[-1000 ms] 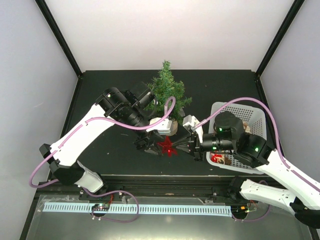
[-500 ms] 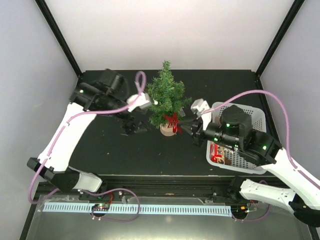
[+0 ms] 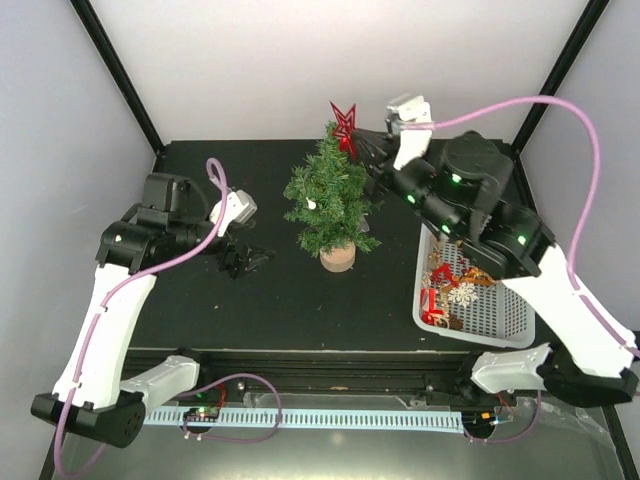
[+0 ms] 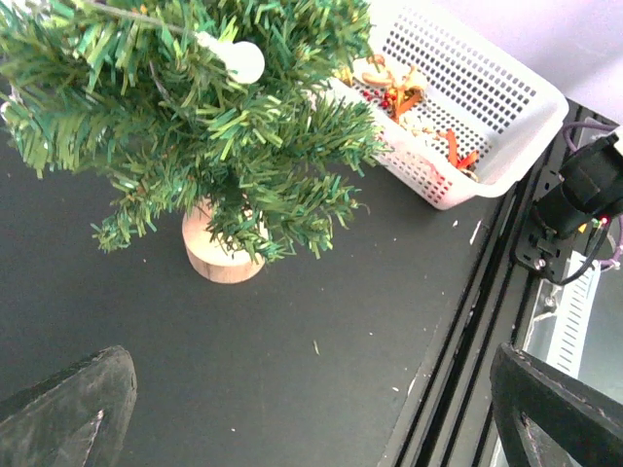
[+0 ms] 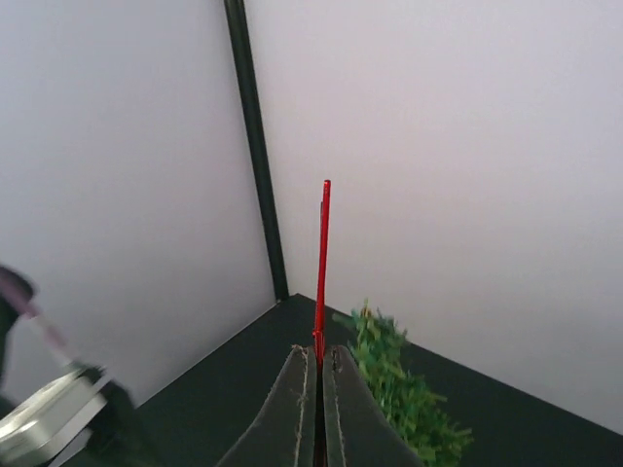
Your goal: Decorate the small christmas tree
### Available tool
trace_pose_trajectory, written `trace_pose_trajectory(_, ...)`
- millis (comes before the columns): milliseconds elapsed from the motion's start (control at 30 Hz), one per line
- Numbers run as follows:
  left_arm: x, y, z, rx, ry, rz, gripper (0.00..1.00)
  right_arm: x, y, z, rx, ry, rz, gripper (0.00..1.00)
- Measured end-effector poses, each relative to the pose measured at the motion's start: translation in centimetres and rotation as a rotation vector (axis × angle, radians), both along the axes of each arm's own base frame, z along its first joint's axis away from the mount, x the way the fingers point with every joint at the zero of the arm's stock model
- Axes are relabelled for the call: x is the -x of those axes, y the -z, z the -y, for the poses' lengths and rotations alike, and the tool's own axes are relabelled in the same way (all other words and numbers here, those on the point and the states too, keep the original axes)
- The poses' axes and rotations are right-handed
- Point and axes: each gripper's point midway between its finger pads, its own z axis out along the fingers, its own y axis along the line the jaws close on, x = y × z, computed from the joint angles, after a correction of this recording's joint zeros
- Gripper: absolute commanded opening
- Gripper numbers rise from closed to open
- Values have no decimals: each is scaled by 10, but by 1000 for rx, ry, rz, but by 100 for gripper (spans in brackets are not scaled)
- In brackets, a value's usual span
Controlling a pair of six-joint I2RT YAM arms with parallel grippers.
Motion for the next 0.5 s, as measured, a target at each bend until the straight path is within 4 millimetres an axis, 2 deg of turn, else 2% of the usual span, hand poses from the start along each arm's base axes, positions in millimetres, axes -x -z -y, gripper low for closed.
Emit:
trace_pose_trajectory(100,5,-7,0,19,4,46,99,-21,-2,-14,22,40,4,1)
trace_pose_trajectory(267,8,4,1,29,6,40,99,-49,-1,-30,56,97,10,1)
trace_pose_trajectory(400,11,11,1,34,10,23,99,-58,1,-34,76,125,15,1)
trace_pose_trajectory(500,11,8,2,43,16,34,99,-59,-7,-31,67,139,30,1)
